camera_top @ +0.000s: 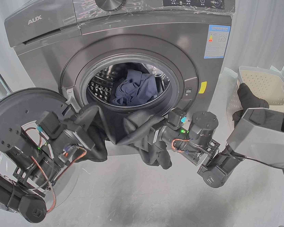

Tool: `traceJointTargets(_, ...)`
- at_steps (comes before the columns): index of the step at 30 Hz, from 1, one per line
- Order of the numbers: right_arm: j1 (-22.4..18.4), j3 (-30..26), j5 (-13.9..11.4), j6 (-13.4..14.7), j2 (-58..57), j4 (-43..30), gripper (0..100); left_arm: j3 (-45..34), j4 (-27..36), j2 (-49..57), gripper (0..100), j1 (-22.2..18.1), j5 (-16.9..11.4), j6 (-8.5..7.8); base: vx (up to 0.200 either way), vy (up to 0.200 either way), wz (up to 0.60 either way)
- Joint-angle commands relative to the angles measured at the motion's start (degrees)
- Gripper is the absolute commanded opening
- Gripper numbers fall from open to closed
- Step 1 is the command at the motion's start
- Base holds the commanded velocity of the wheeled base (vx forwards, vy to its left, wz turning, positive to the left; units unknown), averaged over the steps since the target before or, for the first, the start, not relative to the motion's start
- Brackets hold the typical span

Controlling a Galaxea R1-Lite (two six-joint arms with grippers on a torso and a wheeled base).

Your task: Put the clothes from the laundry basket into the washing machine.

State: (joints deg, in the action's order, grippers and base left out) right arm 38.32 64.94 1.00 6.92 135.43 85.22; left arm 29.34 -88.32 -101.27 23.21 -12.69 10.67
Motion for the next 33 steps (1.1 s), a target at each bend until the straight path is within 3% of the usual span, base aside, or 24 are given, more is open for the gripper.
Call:
traceJointTargets(1,0.88,-2.01,0.93,0.46,-7.63,-0.15,0,-3.85,-0.27,-6.22,0,-0.8,-1.46,-0.21,0.0,0.0,0.0)
traceJointTargets(5,1.24,-1.92,0.93,0.55,-9.21,-0.32,0,-5.61,-0.27,-8.51,0,-0.18,-1.55,-0.65,0.0,0.0,0.0)
traceJointTargets(8,1.59,-2.1,0.93,0.55,-10.18,-0.32,0,-6.23,-0.36,-11.32,0,-0.1,-1.55,-4.25,0.0,0.0,0.0)
traceJointTargets(12,1.68,-2.1,0.93,0.55,-10.36,-0.41,0,-6.67,-0.36,-11.94,0,-0.1,-1.81,-4.87,0.0,0.0,0.0)
traceJointTargets(13,1.59,-2.01,0.93,0.55,-10.36,-0.41,0,-6.75,-0.36,-12.02,100,-0.1,-1.81,-4.78,0.0,0.0,0.0)
traceJointTargets(18,0.8,-0.6,0.93,0.55,-10.27,-0.59,0,-9.83,-0.36,-13.61,100,-0.01,-2.25,-4.95,0.0,0.0,0.0)
traceJointTargets(21,0.09,0.63,1.02,0.55,-9.92,-0.59,0,-12.38,-0.36,-15.8,100,-0.1,-5.24,-5.39,0.0,0.0,0.0)
traceJointTargets(30,0.01,2.12,1.02,0.99,-9.48,-0.5,0,-19.06,-0.36,-20.46,100,0.08,-10.69,-12.86,0.0,0.0,0.0)
traceJointTargets(33,0.44,2.12,1.02,1.16,-9.48,-0.41,0,-19.59,-0.36,-20.55,100,0.08,-11.48,-13.83,0.0,0.0,0.0)
